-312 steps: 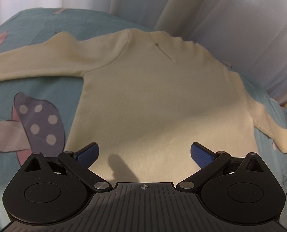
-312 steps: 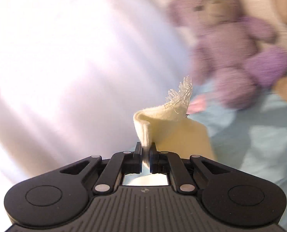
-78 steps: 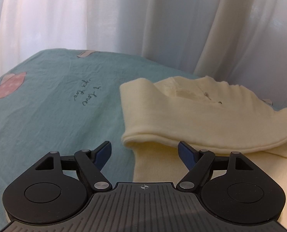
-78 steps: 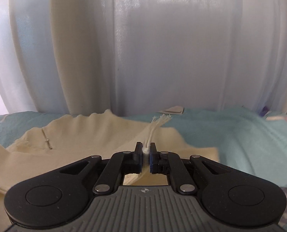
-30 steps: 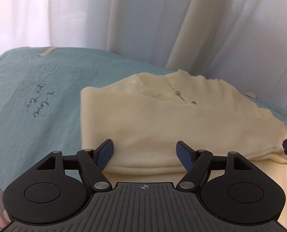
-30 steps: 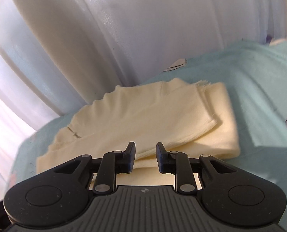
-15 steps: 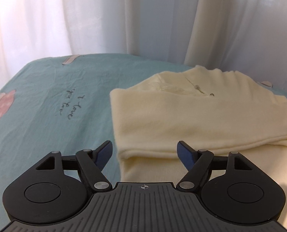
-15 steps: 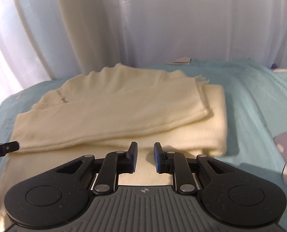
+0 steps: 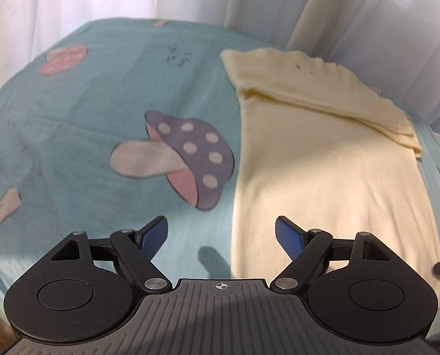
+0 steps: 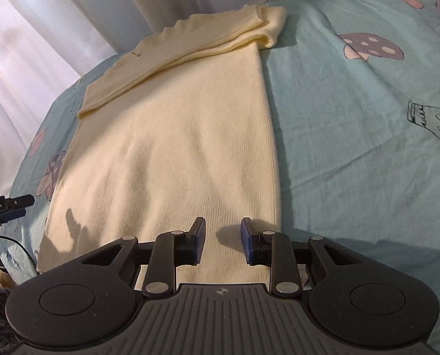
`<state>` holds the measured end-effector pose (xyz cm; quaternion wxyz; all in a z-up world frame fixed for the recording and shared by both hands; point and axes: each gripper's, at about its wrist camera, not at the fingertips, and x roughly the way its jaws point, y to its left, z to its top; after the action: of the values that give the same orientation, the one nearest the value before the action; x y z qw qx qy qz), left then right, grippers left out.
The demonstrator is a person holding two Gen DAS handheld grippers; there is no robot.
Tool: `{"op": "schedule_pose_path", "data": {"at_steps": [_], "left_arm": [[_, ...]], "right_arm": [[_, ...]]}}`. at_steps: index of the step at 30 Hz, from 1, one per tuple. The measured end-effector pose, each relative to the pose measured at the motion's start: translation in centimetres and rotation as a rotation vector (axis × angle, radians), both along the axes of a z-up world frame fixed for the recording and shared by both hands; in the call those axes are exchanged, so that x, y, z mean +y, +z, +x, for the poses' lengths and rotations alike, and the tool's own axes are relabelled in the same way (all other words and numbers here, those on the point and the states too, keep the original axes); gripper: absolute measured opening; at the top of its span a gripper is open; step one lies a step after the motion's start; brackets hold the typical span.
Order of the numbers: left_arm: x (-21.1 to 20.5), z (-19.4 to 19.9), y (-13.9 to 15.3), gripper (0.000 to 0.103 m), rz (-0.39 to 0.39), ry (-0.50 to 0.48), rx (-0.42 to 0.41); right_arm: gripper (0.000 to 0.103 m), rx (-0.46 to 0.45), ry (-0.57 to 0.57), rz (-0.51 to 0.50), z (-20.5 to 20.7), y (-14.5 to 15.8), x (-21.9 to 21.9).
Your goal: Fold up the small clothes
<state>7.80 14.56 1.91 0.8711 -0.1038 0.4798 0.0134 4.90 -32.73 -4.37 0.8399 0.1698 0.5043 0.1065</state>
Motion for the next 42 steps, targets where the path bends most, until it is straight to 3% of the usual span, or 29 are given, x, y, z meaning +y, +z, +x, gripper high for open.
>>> {"op": "schedule_pose_path", "data": {"at_steps": [4, 9, 13, 17, 20, 22, 24, 29, 33, 36, 39, 42], "left_arm": [[-0.6, -2.1, -1.3, 0.079, -0.058, -0.036, 0.064], [-2.4, -3.6, -2.0, 0.073, -0.018, -0.15, 0.106], [-2.0, -4.0, -2.5, 0.065, -0.042, -0.155, 0.136], [-1.7, -3.8, -2.4, 0.042, -0.103, -0.169, 0.157], [-1.7, -3.8, -2.6, 0.037, -0.136, -0.181, 0.17], [-1.6, -3.6, -2.7, 0.019, -0.132, -0.179, 0.176], [-1.4, -3.3, -2.7, 0.011, -0.147, -0.168, 0.181], [-0.5, -2.5, -1.0, 0.009, -0.195, -0.12, 0.097], [0.4, -0.6, 1.5, 0.009, -0.223, -0.079, -0.025], [0.8, 1.7, 2.8, 0.009, -0.218, -0.056, -0.103], [0.5, 4.4, 3.3, 0.009, -0.192, -0.037, -0.169], [0.0, 7.2, 2.7, 0.009, -0.14, -0.018, -0.186]], "right_arm": [[0.034, 0.008, -0.011, -0.024, -1.2, 0.9, -0.5], [0.036, 0.069, -0.043, -0.023, -2.5, 0.6, -1.5], [0.036, 0.095, -0.069, 0.054, -2.9, 0.1, -2.5], [0.029, 0.132, -0.113, 0.198, -3.0, -0.9, -3.5], [0.02, 0.159, -0.142, 0.255, -3.1, -1.5, -4.1], [0.012, 0.171, -0.158, 0.283, -3.1, -1.9, -4.4], [0.008, 0.184, -0.172, 0.316, -3.1, -2.3, -4.8], [0.006, 0.158, -0.252, 0.523, -2.9, -2.8, -6.2], [0.006, 0.047, -0.276, 0.571, -0.9, -1.1, -6.3], [0.006, -0.053, -0.257, 0.543, 1.6, 0.5, -5.7], [0.006, -0.148, -0.247, 0.451, 4.7, 1.8, -4.6], [0.006, -0.191, -0.252, 0.375, 7.6, 2.1, -3.9]]}}
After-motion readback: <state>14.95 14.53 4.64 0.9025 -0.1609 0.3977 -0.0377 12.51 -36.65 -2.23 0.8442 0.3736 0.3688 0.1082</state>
